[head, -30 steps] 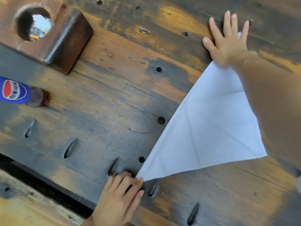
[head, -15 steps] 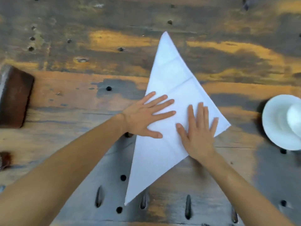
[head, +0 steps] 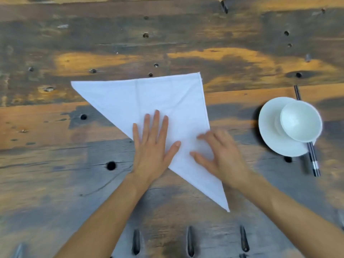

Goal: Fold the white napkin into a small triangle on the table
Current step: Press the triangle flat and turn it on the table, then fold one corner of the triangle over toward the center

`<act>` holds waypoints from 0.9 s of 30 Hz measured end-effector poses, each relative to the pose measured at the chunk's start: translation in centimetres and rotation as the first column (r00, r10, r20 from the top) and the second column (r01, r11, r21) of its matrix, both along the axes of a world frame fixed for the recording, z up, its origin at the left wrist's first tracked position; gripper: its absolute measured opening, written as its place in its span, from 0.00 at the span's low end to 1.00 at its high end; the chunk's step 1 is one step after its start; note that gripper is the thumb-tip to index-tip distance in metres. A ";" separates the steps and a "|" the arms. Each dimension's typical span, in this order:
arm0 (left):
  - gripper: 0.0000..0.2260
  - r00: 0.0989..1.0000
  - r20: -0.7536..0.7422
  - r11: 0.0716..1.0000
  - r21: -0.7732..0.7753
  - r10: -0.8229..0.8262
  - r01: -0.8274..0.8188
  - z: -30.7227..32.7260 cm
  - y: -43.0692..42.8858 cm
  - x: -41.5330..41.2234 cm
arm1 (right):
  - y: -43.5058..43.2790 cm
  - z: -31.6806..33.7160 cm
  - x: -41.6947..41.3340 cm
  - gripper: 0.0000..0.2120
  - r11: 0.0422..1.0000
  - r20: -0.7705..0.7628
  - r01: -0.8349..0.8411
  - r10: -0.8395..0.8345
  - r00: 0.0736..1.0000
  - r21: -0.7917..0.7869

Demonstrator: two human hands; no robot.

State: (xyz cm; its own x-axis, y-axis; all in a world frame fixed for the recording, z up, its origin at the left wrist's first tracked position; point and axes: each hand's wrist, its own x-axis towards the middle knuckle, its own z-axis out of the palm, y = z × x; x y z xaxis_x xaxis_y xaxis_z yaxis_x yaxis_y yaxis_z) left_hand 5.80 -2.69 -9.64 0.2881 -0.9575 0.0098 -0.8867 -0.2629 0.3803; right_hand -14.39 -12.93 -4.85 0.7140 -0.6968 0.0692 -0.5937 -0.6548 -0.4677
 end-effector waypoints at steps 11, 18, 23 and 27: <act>0.24 0.891 0.013 0.884 -0.126 -0.453 0.451 0.2 4.9 -3.8 | 6.0 0.3 -6.0 0.08 0.946 -0.296 -0.323 0.304 0.905 -0.015; 0.10 0.921 -0.359 0.986 -0.126 -0.151 0.112 2.8 2.5 -3.6 | -1.5 8.4 -1.2 0.12 0.886 -0.113 -0.169 0.239 0.964 0.432; 0.13 0.748 -0.643 0.976 -0.004 0.163 -0.217 3.9 -0.3 -2.4 | -8.3 8.8 0.8 0.26 0.626 0.133 -0.140 0.058 0.989 0.767; 0.12 0.696 -0.696 0.973 0.018 0.176 -0.229 4.2 -2.8 -1.3 | -10.9 5.4 3.0 0.15 0.645 0.168 -0.117 -0.018 0.986 0.755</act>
State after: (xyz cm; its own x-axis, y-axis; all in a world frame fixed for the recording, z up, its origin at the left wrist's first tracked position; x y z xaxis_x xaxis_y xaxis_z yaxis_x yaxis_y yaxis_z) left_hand 4.53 -5.45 -5.41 0.4263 -0.8798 -0.2103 -0.2982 -0.3562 0.8856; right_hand -11.37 -23.79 0.51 0.7767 -0.5153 -0.3624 -0.4514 -0.0541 -0.8907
